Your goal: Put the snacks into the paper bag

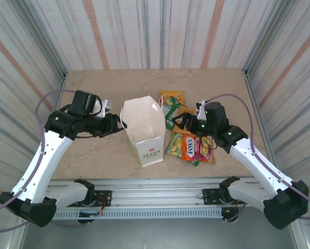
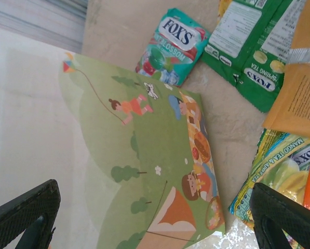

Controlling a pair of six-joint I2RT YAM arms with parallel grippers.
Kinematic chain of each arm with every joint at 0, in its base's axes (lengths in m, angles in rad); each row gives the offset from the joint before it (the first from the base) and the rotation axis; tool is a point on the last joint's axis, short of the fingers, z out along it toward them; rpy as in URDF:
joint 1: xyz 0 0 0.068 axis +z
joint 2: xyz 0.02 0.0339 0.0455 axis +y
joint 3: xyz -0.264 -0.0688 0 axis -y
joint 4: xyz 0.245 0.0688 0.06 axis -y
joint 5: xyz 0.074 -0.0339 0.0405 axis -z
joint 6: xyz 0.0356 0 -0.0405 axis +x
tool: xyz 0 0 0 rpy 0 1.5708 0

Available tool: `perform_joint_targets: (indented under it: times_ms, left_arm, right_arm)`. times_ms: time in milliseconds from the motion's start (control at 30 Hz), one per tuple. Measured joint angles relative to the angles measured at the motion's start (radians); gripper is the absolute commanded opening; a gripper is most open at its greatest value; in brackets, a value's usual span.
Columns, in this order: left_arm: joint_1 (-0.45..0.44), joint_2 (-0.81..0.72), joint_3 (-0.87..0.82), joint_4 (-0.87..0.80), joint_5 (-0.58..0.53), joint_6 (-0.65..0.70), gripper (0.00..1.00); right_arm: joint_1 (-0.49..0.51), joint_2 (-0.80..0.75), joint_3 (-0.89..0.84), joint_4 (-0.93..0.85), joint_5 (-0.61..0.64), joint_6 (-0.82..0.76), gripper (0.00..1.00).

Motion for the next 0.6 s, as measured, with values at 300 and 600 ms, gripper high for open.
perform_joint_targets:
  times_ms: [300, 600]
  left_arm:
    - [0.000, 0.059, -0.026, 0.053, -0.019, -0.035, 0.27]
    - [0.050, 0.105, 0.070, -0.035, -0.058, 0.032, 0.06]
  right_arm:
    - [0.056, 0.058, -0.041, 0.090, 0.015, 0.033, 0.94]
    - [0.142, 0.189, -0.060, 0.246, 0.016, 0.082, 0.94]
